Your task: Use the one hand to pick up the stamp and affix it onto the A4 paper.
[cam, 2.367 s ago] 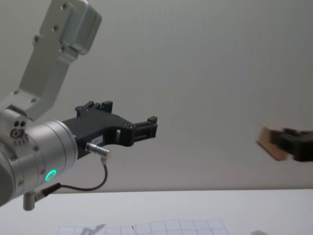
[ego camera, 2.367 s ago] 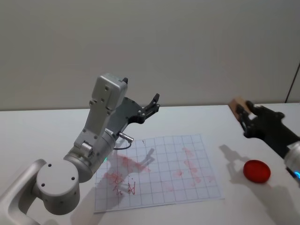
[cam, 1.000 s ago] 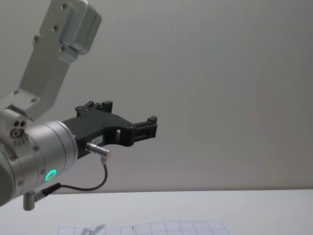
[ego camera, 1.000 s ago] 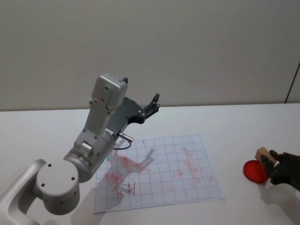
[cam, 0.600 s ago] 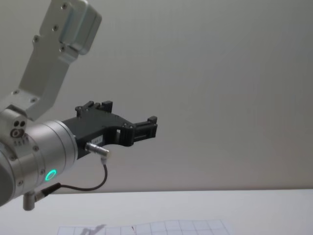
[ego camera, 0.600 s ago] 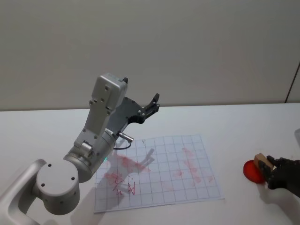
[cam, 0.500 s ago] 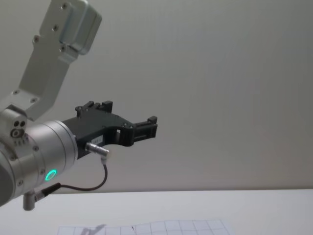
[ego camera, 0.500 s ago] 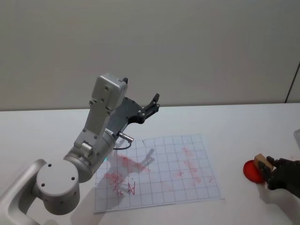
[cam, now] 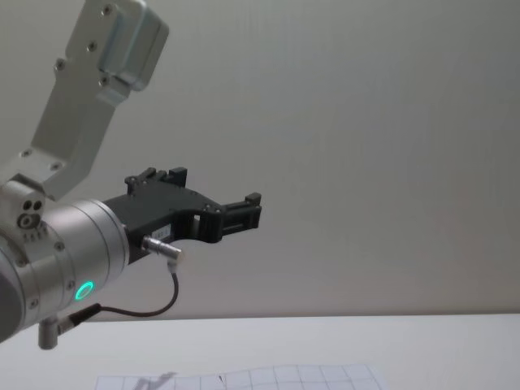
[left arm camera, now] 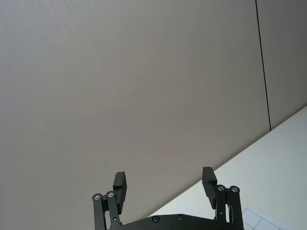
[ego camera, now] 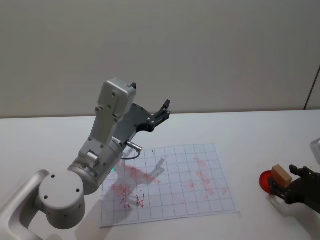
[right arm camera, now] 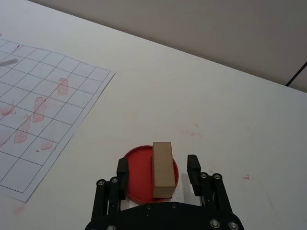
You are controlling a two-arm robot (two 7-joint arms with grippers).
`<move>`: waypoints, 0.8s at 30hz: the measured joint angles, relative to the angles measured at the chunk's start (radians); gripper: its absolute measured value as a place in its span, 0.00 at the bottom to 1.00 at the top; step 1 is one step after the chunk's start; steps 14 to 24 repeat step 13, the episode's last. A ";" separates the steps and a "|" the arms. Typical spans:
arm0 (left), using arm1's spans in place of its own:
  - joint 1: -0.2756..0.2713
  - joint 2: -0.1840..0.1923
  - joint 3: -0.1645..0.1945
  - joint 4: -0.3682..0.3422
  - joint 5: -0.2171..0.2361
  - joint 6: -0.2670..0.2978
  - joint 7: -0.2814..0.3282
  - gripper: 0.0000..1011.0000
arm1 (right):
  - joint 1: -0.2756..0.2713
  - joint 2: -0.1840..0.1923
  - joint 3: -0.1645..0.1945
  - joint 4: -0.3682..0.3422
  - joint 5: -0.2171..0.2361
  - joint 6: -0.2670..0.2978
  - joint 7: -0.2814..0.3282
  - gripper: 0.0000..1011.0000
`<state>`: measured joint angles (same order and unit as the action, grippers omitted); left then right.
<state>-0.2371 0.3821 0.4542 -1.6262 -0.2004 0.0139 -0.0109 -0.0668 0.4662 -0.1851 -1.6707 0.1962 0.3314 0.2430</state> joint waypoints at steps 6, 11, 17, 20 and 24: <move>0.000 0.000 0.000 0.000 0.000 0.000 0.000 0.99 | 0.001 -0.001 -0.001 0.002 -0.003 0.000 0.000 0.86; 0.000 0.000 0.000 0.000 0.000 0.000 0.000 0.99 | 0.001 -0.001 -0.002 0.004 -0.004 0.000 0.000 0.97; 0.000 0.000 0.000 0.000 0.000 0.000 0.000 0.99 | 0.001 -0.001 -0.002 0.004 -0.005 0.000 0.000 0.99; 0.000 0.000 0.000 0.000 0.000 0.000 0.000 0.99 | 0.001 -0.001 -0.002 0.004 -0.005 0.000 0.000 0.99; 0.000 0.000 0.000 0.000 0.000 0.000 0.000 0.99 | 0.001 -0.001 -0.002 0.004 -0.005 0.000 0.000 0.99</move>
